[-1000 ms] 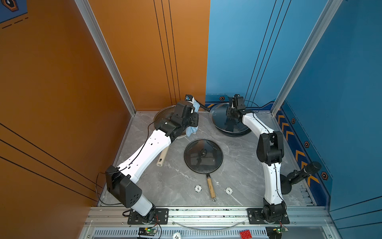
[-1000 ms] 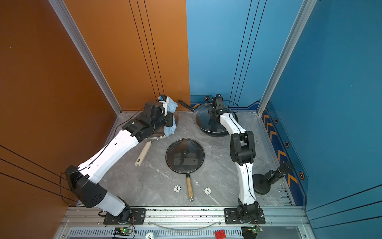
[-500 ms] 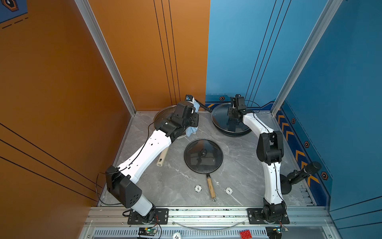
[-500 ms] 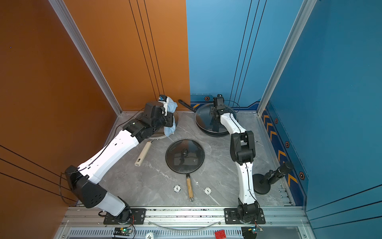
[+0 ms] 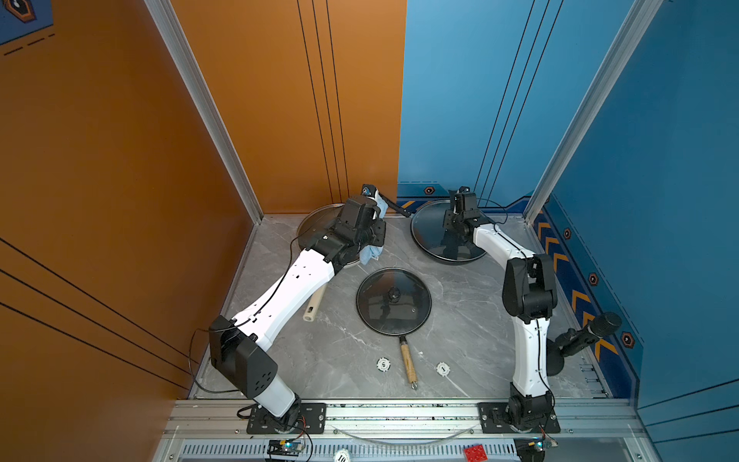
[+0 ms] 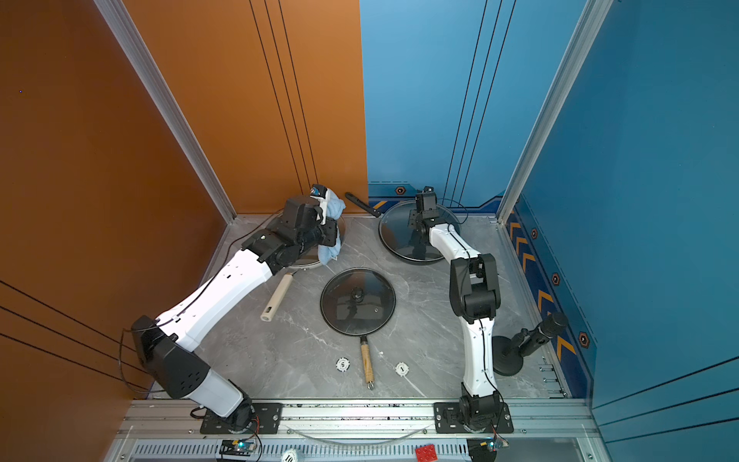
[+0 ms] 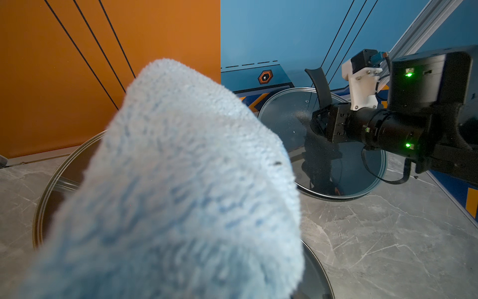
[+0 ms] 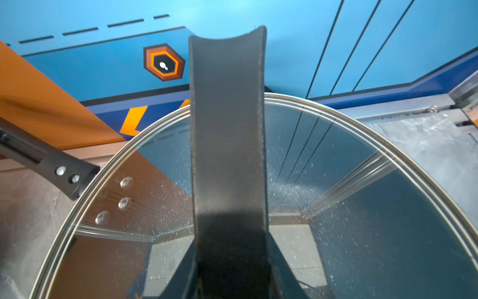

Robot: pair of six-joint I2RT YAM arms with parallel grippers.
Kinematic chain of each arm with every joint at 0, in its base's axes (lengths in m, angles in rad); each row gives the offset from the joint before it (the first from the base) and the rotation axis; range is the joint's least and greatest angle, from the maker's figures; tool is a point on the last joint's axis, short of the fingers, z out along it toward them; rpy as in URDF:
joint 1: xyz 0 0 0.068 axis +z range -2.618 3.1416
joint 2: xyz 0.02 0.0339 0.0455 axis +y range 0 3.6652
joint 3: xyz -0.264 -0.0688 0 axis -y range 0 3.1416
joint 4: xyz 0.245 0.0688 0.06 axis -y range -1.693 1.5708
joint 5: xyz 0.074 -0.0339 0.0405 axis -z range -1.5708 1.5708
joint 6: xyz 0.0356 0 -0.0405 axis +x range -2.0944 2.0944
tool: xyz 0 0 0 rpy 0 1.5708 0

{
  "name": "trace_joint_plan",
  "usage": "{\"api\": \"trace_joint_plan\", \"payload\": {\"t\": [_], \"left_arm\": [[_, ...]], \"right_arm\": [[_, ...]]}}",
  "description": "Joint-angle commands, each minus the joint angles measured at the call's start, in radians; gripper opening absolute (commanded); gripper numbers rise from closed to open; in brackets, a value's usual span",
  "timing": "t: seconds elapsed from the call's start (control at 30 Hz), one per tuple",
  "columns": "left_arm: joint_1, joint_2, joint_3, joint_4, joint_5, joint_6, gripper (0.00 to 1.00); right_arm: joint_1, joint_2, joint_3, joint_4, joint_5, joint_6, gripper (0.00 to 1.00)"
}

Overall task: Wipe the pot lid with a cloth
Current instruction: Place the pot lid on the cooking pot.

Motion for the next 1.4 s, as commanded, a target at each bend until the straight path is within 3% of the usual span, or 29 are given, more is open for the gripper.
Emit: {"api": "trace_joint_plan", "payload": {"t": [0.0, 0.53, 1.1, 1.2, 1.37], "left_arm": [[-0.009, 0.012, 0.032, -0.009, 0.013, 0.019, 0.24], [-0.021, 0.003, 0.021, -0.009, 0.001, 0.014, 0.24], [-0.037, 0.010, 0.024, -0.009, -0.014, 0.007, 0.25], [-0.037, 0.017, 0.028, -0.009, -0.010, 0.008, 0.25], [-0.037, 0.029, 0.036, -0.009, 0.006, 0.009, 0.25]], "right_arm": [[-0.007, -0.074, -0.026, -0.024, 0.024, 0.002, 0.00], [-0.002, -0.041, -0.123, 0.184, -0.032, 0.075, 0.00], [-0.004, -0.011, -0.128, 0.195, -0.076, 0.082, 0.00], [-0.008, -0.015, -0.140, 0.186, -0.070, 0.076, 0.05], [-0.007, -0.046, -0.155, 0.174, -0.054, 0.029, 0.29]]}}
